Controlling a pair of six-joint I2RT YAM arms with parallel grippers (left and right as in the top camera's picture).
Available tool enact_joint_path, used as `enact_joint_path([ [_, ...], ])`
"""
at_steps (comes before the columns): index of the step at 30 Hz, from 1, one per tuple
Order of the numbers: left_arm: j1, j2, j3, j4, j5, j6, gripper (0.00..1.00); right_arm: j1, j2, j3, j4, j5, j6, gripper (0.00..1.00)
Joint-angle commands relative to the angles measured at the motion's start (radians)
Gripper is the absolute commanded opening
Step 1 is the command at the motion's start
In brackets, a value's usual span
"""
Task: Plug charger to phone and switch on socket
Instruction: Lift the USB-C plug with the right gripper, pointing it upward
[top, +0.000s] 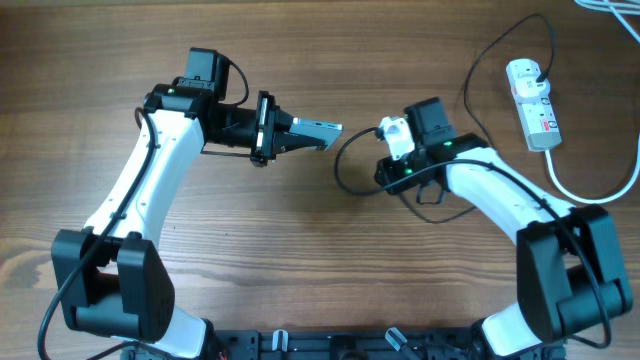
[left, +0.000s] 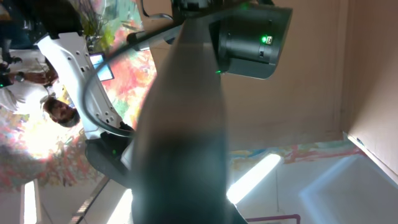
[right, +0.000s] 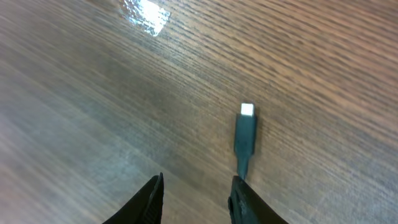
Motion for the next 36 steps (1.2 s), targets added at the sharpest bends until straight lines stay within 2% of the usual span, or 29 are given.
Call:
enact_joint_path([
  [1, 0.005, -0.026, 0.008, 0.001, 0.032, -0.019, 0.04, 0.028, 0.033, -0.031, 0.036, 0.182, -0.019, 0.36],
  [3, 0.005, -0.026, 0.008, 0.001, 0.032, -0.019, 0.04, 0.027, 0.050, -0.043, 0.026, 0.225, -0.017, 0.34],
  [4, 0.005, -0.026, 0.008, 0.001, 0.031, -0.019, 0.04, 0.027, 0.058, -0.048, 0.021, 0.252, -0.016, 0.30],
  [5, 0.005, -0.026, 0.008, 0.009, 0.031, -0.018, 0.04, 0.027, 0.066, -0.064, 0.019, 0.307, -0.009, 0.06],
  [6, 0.005, -0.026, 0.008, 0.020, 0.032, -0.019, 0.04, 0.027, 0.067, -0.070, 0.018, 0.326, -0.001, 0.04],
  [8, 0.005, -0.026, 0.008, 0.027, 0.032, -0.019, 0.04, 0.025, 0.067, -0.079, -0.003, 0.359, 0.011, 0.04],
  [11, 0.005, -0.026, 0.008, 0.027, 0.031, -0.019, 0.04, 0.012, 0.067, -0.080, -0.052, 0.510, 0.096, 0.04],
  [13, 0.005, -0.026, 0.008, 0.027, 0.031, -0.019, 0.04, 0.000, 0.067, -0.080, -0.055, 0.489, 0.110, 0.04],
  [14, 0.005, -0.026, 0.008, 0.027, 0.031, -0.019, 0.04, 0.000, 0.067, -0.080, -0.051, 0.455, 0.103, 0.09],
  [16, 0.005, -0.026, 0.008, 0.028, 0.031, -0.016, 0.04, -0.001, 0.067, -0.080, -0.040, 0.411, 0.076, 0.31],
  [17, 0.005, -0.026, 0.008, 0.032, 0.028, -0.016, 0.04, -0.001, 0.068, -0.080, -0.016, 0.411, 0.072, 0.40],
  [20, 0.005, -0.026, 0.008, 0.053, 0.028, -0.017, 0.04, -0.001, 0.071, -0.081, 0.051, 0.410, 0.059, 0.42],
  [22, 0.005, -0.026, 0.008, 0.053, 0.028, -0.016, 0.04, -0.001, 0.072, -0.081, 0.072, 0.402, 0.059, 0.40],
  [28, 0.005, -0.026, 0.008, 0.053, 0.028, -0.016, 0.04, -0.003, 0.073, -0.081, 0.053, 0.344, 0.054, 0.26],
  [31, 0.005, -0.026, 0.008, 0.053, 0.028, -0.016, 0.04, -0.017, 0.073, -0.082, 0.053, 0.343, 0.028, 0.13],
  [36, 0.005, -0.026, 0.008, 0.053, 0.028, -0.016, 0.04, -0.072, 0.074, -0.082, 0.034, 0.306, 0.017, 0.11],
])
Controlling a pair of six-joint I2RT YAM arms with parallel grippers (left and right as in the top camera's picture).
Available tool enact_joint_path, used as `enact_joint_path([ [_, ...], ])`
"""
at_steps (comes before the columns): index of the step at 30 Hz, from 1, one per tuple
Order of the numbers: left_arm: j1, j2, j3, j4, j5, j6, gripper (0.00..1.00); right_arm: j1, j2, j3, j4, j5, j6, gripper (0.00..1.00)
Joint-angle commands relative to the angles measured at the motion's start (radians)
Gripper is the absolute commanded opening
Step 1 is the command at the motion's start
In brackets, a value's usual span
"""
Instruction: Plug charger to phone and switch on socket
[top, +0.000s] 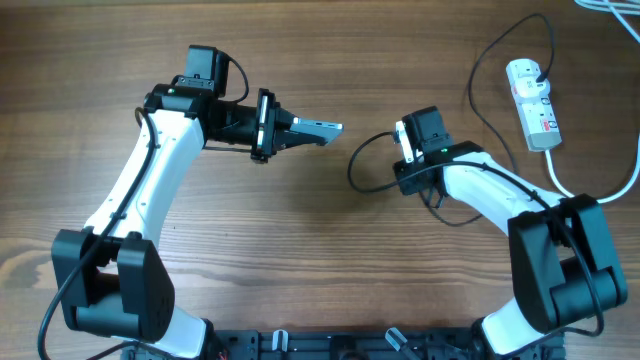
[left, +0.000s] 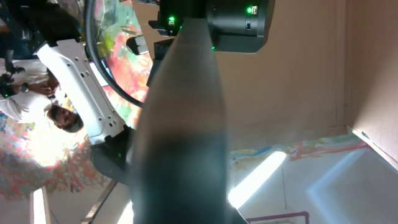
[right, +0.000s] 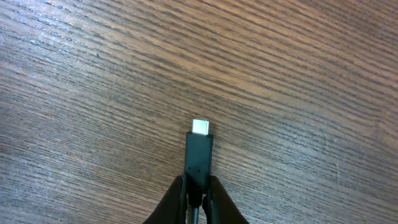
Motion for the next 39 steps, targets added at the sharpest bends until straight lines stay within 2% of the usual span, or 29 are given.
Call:
enact_joint_path([
  [1, 0.005, -0.026, 0.008, 0.003, 0.032, -0.016, 0.04, -0.053, 0.036, -0.023, -0.031, -0.064, -0.033, 0.11],
  [3, 0.005, -0.026, 0.008, 0.003, 0.032, -0.016, 0.04, -0.067, 0.036, -0.023, -0.044, -0.119, -0.033, 0.04],
  [8, 0.005, -0.026, 0.008, 0.003, 0.032, -0.016, 0.04, -0.068, 0.036, -0.023, -0.057, -0.122, -0.031, 0.04],
  [9, 0.005, -0.026, 0.008, 0.003, 0.032, -0.016, 0.04, -0.067, 0.036, -0.023, -0.055, -0.123, -0.028, 0.18],
  [10, 0.005, -0.026, 0.008, 0.003, 0.032, -0.016, 0.04, -0.067, 0.036, -0.023, -0.056, -0.122, -0.029, 0.28],
  [11, 0.005, -0.026, 0.008, 0.003, 0.032, -0.016, 0.04, -0.067, 0.036, -0.023, -0.056, -0.122, -0.029, 0.28],
  [12, 0.005, -0.026, 0.008, 0.003, 0.032, -0.016, 0.04, -0.067, 0.036, -0.023, -0.056, -0.122, -0.029, 0.14],
  [13, 0.005, -0.026, 0.008, 0.003, 0.032, -0.016, 0.04, -0.067, 0.036, -0.023, -0.056, -0.122, -0.029, 0.04],
  [15, 0.005, -0.026, 0.008, 0.005, 0.031, -0.016, 0.04, -0.067, 0.036, -0.023, -0.056, -0.123, -0.029, 0.05],
  [16, 0.005, -0.026, 0.008, 0.019, 0.032, -0.016, 0.04, -0.067, 0.036, -0.023, -0.056, -0.129, -0.027, 0.13],
  [17, 0.005, -0.026, 0.008, 0.044, 0.032, -0.016, 0.04, -0.067, 0.036, -0.023, -0.056, -0.150, -0.027, 0.15],
  [18, 0.005, -0.026, 0.008, 0.057, 0.032, -0.016, 0.04, -0.067, 0.036, -0.023, -0.055, -0.157, -0.027, 0.04],
  [21, 0.005, -0.026, 0.008, 0.129, 0.031, -0.016, 0.04, -0.078, 0.031, -0.014, -0.048, -0.180, 0.048, 0.04],
  [24, 0.004, -0.026, 0.008, 0.279, 0.011, -0.015, 0.04, -0.119, -0.017, 0.020, -0.073, -0.368, 0.021, 0.04],
  [27, -0.002, -0.026, 0.007, 0.451, -0.093, 0.074, 0.04, -0.180, -0.093, 0.046, -0.130, -0.577, -0.002, 0.04],
  [29, 0.000, -0.026, 0.007, 0.528, -0.188, 0.220, 0.04, -0.230, -0.158, 0.047, -0.166, -0.766, -0.005, 0.04],
  [33, 0.001, -0.026, 0.007, 0.662, -0.187, 0.457, 0.04, -0.267, -0.204, 0.047, -0.257, -0.984, -0.051, 0.04],
  [35, -0.006, -0.026, 0.007, 0.679, -0.243, 0.497, 0.04, -0.266, -0.210, 0.047, -0.330, -1.121, -0.145, 0.04],
  [39, -0.029, -0.026, 0.007, 0.676, -0.396, 0.567, 0.04, -0.266, -0.211, 0.047, -0.451, -1.221, -0.253, 0.04],
])
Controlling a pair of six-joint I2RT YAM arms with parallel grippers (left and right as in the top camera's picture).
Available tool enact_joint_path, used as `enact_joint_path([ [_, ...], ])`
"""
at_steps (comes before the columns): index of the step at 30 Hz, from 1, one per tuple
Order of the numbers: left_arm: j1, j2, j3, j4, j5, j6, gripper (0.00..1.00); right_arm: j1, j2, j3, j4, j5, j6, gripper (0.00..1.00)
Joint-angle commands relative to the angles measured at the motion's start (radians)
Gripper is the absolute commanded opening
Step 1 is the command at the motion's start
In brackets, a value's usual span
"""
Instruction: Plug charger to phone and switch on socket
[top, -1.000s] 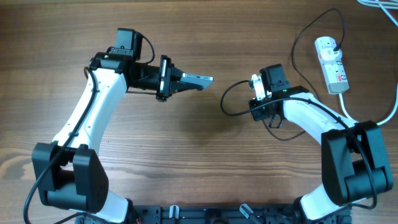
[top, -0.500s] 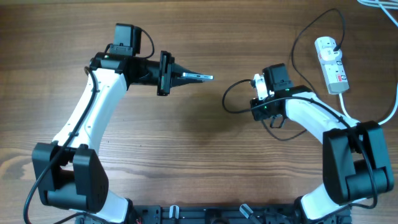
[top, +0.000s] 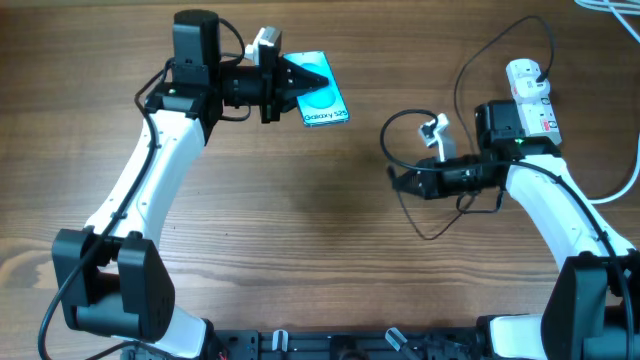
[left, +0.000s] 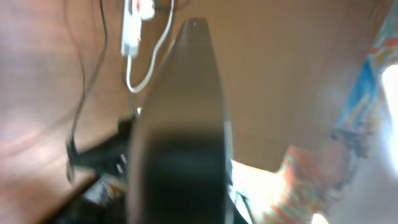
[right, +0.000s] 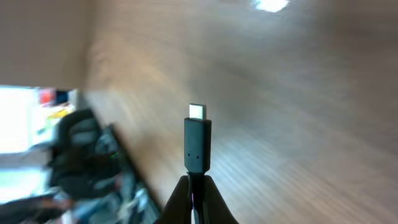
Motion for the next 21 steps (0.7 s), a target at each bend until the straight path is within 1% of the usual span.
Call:
enact_joint_path([
  [1, -0.026, -0.025, 0.009, 0.003, -0.155, 0.163, 0.04, 0.002, -0.015, 0.013, -0.088, -0.258, -0.214, 0.04],
  [2, -0.030, -0.025, 0.009, 0.003, -0.174, 0.188, 0.04, 0.002, -0.017, 0.013, -0.113, -0.302, -0.253, 0.04],
  [3, -0.034, -0.025, 0.009, 0.003, -0.185, 0.221, 0.04, 0.002, -0.022, 0.013, -0.130, -0.330, -0.261, 0.04],
  [5, -0.041, -0.025, 0.009, 0.003, -0.186, 0.271, 0.04, 0.002, -0.037, 0.013, -0.137, -0.330, -0.256, 0.04],
  [6, -0.046, -0.025, 0.009, 0.003, -0.187, 0.322, 0.04, 0.005, -0.053, 0.013, -0.140, -0.330, -0.254, 0.04],
  [8, -0.056, -0.024, 0.009, 0.003, -0.196, 0.377, 0.04, 0.015, -0.077, 0.013, -0.140, -0.329, -0.253, 0.04],
  [10, -0.071, -0.024, 0.009, -0.002, -0.216, 0.446, 0.04, 0.042, -0.128, 0.013, -0.129, -0.327, -0.225, 0.04],
  [12, -0.083, -0.024, 0.009, -0.005, -0.227, 0.491, 0.04, 0.063, -0.177, 0.013, -0.095, -0.305, -0.156, 0.04],
  [16, -0.104, -0.024, 0.009, -0.004, -0.245, 0.488, 0.04, 0.116, -0.288, 0.013, -0.021, -0.205, -0.002, 0.04],
  [18, -0.115, -0.024, 0.009, -0.005, -0.245, 0.444, 0.04, 0.146, -0.341, 0.013, 0.032, -0.121, 0.117, 0.04],
  [21, -0.122, -0.024, 0.009, -0.004, -0.244, 0.365, 0.04, 0.169, -0.378, 0.013, 0.076, -0.091, 0.221, 0.04],
])
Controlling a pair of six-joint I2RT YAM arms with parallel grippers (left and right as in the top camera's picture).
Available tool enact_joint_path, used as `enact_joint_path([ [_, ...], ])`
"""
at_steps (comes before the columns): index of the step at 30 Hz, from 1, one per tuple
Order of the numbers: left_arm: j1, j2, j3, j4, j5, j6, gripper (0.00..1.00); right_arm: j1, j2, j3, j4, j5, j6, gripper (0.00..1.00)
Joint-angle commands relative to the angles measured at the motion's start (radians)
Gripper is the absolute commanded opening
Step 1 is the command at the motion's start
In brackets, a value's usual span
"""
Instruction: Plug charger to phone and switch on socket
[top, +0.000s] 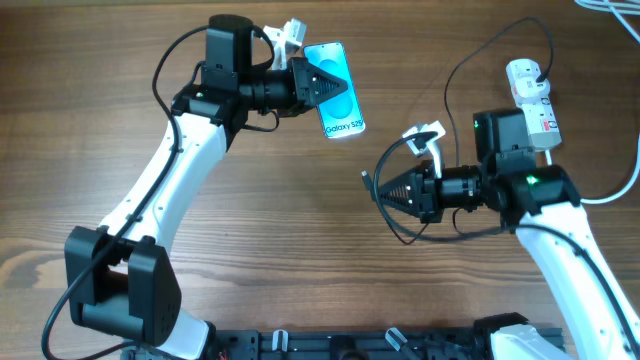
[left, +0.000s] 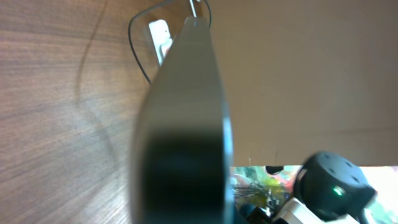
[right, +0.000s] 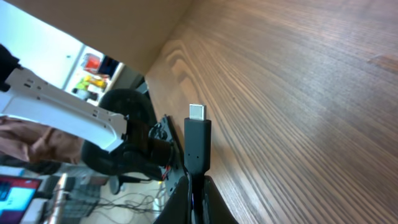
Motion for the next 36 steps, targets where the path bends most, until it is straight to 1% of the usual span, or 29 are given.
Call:
enact_joint_path([
  [1, -0.014, -0.024, 0.009, 0.006, 0.011, -0.082, 0.04, 0.023, -0.046, 0.012, 0.030, 0.067, 0.177, 0.04],
  [4, -0.016, -0.024, 0.009, 0.007, 0.060, -0.112, 0.04, 0.024, -0.051, 0.012, 0.028, 0.084, 0.196, 0.04],
  [8, -0.016, -0.024, 0.009, 0.018, 0.076, -0.175, 0.04, 0.024, -0.051, 0.012, 0.044, 0.097, 0.243, 0.04],
  [12, -0.036, -0.024, 0.009, 0.029, 0.075, -0.178, 0.04, 0.024, -0.051, 0.012, 0.100, 0.096, 0.289, 0.04],
  [18, -0.082, -0.024, 0.009, 0.068, 0.060, -0.178, 0.04, 0.024, -0.051, 0.012, 0.136, 0.100, 0.289, 0.04],
  [22, -0.082, -0.024, 0.009, 0.067, 0.052, -0.178, 0.04, 0.024, -0.051, 0.012, 0.138, 0.208, 0.312, 0.04],
  [28, -0.082, -0.024, 0.009, 0.066, 0.036, -0.177, 0.04, 0.024, -0.051, 0.012, 0.163, 0.212, 0.328, 0.04],
  [32, -0.082, -0.024, 0.009, 0.058, 0.014, -0.178, 0.04, 0.051, -0.051, 0.012, 0.168, 0.224, 0.334, 0.04],
  [36, -0.082, -0.024, 0.009, 0.059, -0.005, -0.178, 0.04, 0.094, -0.051, 0.012, 0.168, 0.288, 0.338, 0.04],
])
